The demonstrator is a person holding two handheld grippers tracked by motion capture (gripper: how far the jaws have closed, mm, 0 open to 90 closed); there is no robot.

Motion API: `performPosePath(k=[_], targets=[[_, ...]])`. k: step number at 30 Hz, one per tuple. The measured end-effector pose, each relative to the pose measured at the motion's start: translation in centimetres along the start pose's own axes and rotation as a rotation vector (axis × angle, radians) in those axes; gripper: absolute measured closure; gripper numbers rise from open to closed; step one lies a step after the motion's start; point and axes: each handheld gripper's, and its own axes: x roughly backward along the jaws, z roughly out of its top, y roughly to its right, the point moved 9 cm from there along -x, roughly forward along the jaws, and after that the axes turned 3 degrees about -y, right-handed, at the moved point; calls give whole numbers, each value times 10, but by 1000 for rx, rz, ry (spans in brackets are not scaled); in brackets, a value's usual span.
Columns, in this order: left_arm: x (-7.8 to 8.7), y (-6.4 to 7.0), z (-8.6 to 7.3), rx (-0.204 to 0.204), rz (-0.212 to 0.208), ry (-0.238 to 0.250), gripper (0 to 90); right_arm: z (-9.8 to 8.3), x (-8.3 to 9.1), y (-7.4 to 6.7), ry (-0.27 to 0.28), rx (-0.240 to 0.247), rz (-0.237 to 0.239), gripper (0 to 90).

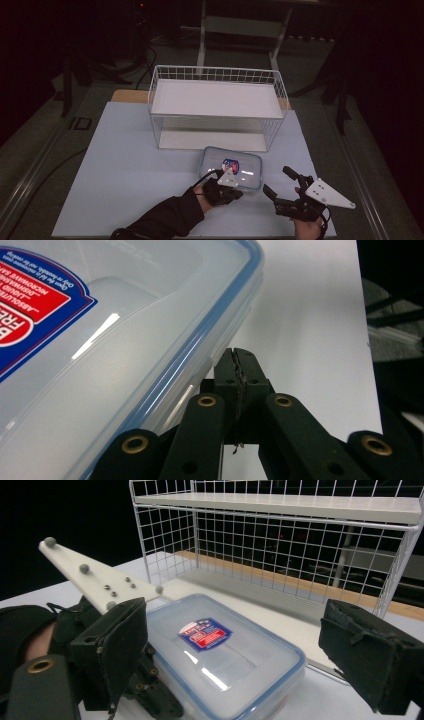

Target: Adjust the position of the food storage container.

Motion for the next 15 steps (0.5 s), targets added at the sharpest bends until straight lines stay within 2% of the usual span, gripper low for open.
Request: performPosePath(k=[7, 15], targets=[[-5, -3, 7, 2, 10, 4, 895, 0, 0, -1, -2, -1, 4, 119], [-13, -9, 17, 39, 35, 22, 895, -1, 0, -2, -4, -4, 8, 119]])
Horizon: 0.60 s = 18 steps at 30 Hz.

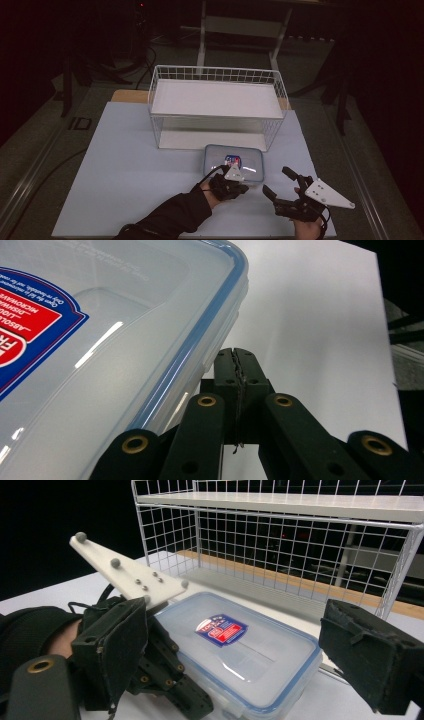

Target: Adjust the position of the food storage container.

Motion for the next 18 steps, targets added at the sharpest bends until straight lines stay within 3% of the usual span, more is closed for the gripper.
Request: performPosePath(k=[11, 18], targets=[[-9, -9, 10, 55, 57, -5, 895, 0, 0, 0, -1, -1, 3, 119], [-2, -10, 10, 86, 29, -6, 878, -1, -1, -1, -6, 4, 7, 119]])
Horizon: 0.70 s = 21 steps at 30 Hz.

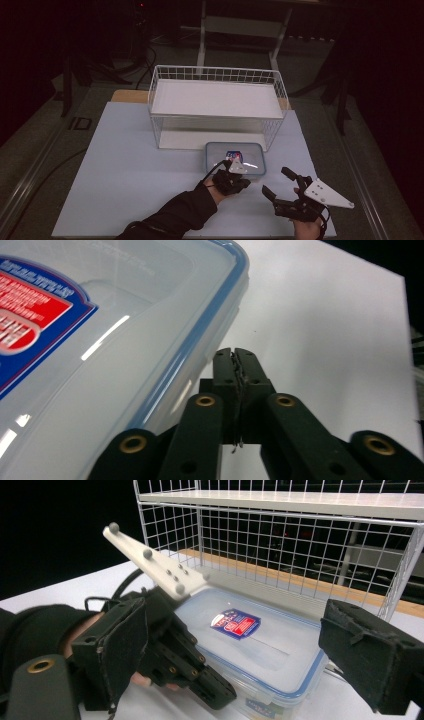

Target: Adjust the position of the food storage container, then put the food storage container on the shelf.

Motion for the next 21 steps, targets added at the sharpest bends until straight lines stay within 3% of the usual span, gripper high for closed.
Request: performPosePath(k=[4, 9, 10, 11, 14, 15, 16, 21], targets=[[10, 5, -1, -4, -17, -1, 804, 0, -1, -1, -1, 3, 1, 119], [33, 19, -3, -14, -79, 8, 487, 0, -1, -2, -2, 7, -1, 119], [37, 22, -3, -14, -93, 16, 487, 0, -1, -2, -2, 7, -1, 119], [47, 28, -3, 10, -147, 13, 350, 0, -2, -2, -4, 9, -1, 119], [57, 30, -4, 28, -170, 18, 256, -1, -3, -3, -8, 18, -6, 128], [68, 31, -6, 31, -166, 19, 150, 0, -3, -4, -9, 34, -12, 131], [68, 31, -6, 31, -166, 19, 142, 0, -3, -4, -9, 34, -12, 131], [103, 26, 1, 29, -151, 84, 48, 1, -5, -7, -8, 33, 5, 126]])
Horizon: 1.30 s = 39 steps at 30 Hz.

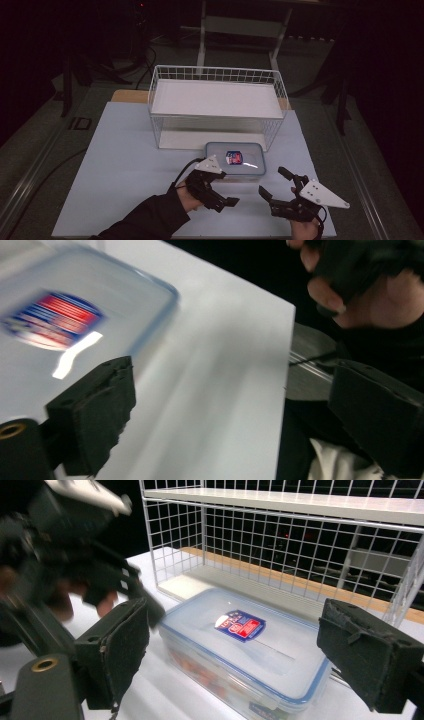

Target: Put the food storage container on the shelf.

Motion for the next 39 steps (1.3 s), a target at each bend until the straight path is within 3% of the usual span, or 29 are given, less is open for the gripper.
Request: performPosePath(k=[3, 4, 5, 6, 7, 12, 16, 17, 18, 19, 21, 27, 28, 29, 30, 34, 35, 36, 39], targets=[[28, -4, 9, -11, 42, 50, 44, 1, -2, -1, -5, 7, 13, 120], [28, -4, 9, -11, 42, 50, 44, 1, -2, -1, -5, 7, 13, 120], [43, -10, 13, -3, 73, 72, 44, 3, -5, -2, -13, 8, 23, 109], [43, -10, 13, -3, 73, 72, 45, 3, -6, -3, -12, 5, 31, 109], [55, -15, 16, 15, 78, 95, 44, 4, -7, -4, -8, 3, 45, 109], [71, -32, 16, 33, 117, 110, 44, 11, -12, -7, -11, 32, 52, 107], [77, -53, 16, 97, 140, 131, 44, 20, -14, -5, -10, 64, 27, 108], [77, -63, 15, 128, 150, 128, 44, 22, -14, -4, -5, 66, 24, 108], [77, -63, 15, 128, 150, 128, 44, 22, -14, -4, -5, 66, 24, 108], [74, -72, 13, 160, 157, 120, 44, 25, -15, -3, -4, 74, 19, 118], [72, -77, 12, 178, 157, 112, 45, 26, -15, -3, -7, 71, 22, 149], [56, -107, 3, 355, 119, 111, 45, 26, -18, 3, -30, 32, 33, 145], [50, -115, -1, 419, 95, 104, 45, 25, -17, 4, -36, 22, 34, 141], [47, -119, -3, 448, 90, 107, 46, 25, -17, 5, -28, 13, 46, 137], [47, -119, -3, 448, 90, 107, 46, 25, -16, 5, -23, 2, 58, 131], [35, -130, -15, 540, 62, 79, 47, 22, -16, 8, -48, -23, 55, 115], [29, -135, -20, 578, 54, 64, 47, 21, -17, 9, -56, -32, 50, 108], [29, -135, -20, 578, 54, 64, 48, 20, -18, 10, -69, -33, 38, 108], [21, -140, -26, 627, 27, 44, 49, 18, -19, 11, -86, -25, 29, 105]])
